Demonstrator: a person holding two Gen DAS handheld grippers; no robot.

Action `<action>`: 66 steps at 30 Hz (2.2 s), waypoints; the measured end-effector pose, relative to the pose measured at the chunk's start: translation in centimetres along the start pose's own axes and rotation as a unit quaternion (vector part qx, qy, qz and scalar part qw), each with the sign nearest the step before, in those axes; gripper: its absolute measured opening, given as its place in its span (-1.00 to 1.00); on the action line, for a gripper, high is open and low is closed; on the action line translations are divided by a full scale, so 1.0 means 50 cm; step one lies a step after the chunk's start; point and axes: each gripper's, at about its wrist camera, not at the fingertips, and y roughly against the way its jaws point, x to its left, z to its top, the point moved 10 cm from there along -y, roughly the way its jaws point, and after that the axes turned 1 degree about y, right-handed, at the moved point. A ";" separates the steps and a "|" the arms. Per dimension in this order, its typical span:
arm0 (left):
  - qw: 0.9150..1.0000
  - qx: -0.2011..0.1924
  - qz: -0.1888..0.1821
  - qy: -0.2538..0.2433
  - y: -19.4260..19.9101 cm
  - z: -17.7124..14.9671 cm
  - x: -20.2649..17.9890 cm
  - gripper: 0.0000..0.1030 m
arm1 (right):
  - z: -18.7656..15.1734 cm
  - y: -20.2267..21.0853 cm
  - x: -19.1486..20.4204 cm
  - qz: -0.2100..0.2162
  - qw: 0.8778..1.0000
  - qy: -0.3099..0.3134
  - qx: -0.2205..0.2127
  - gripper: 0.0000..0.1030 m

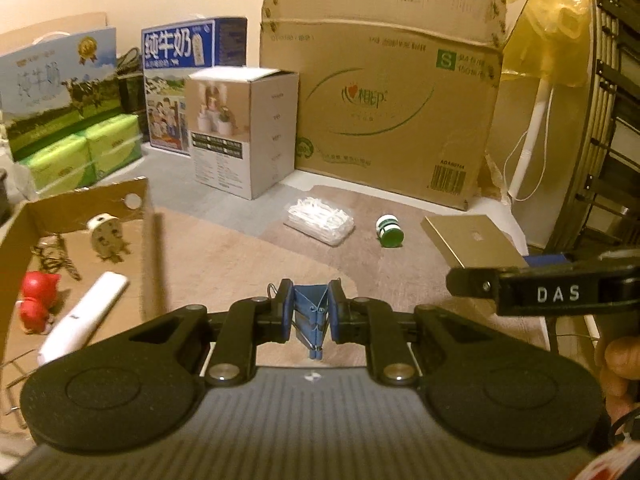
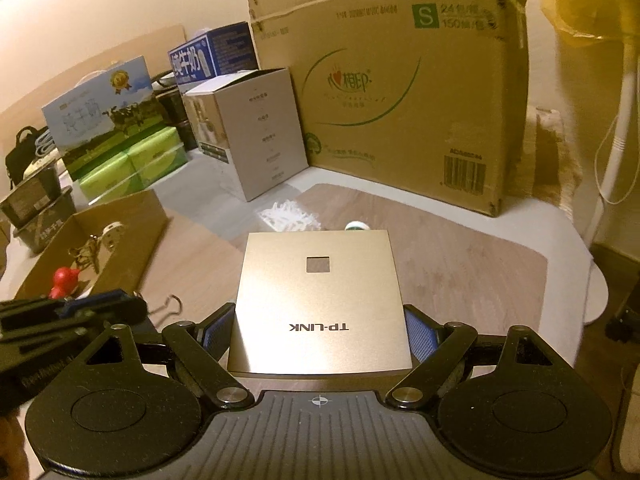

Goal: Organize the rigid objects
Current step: 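Carry the binder clip and gold box over the cardboard tray with both tools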

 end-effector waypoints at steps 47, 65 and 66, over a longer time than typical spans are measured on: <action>0.986 -0.013 0.137 0.091 0.226 -0.071 0.411 -0.70 | -0.022 -0.009 0.428 0.132 0.987 0.088 0.005 0.66; 0.980 -0.006 0.165 0.107 0.229 -0.103 0.480 -0.35 | -0.035 -0.063 0.481 0.147 0.985 0.090 0.023 0.66; 0.980 -0.007 0.164 0.108 0.229 -0.104 0.482 -0.35 | -0.036 -0.065 0.485 0.148 0.985 0.091 0.024 0.66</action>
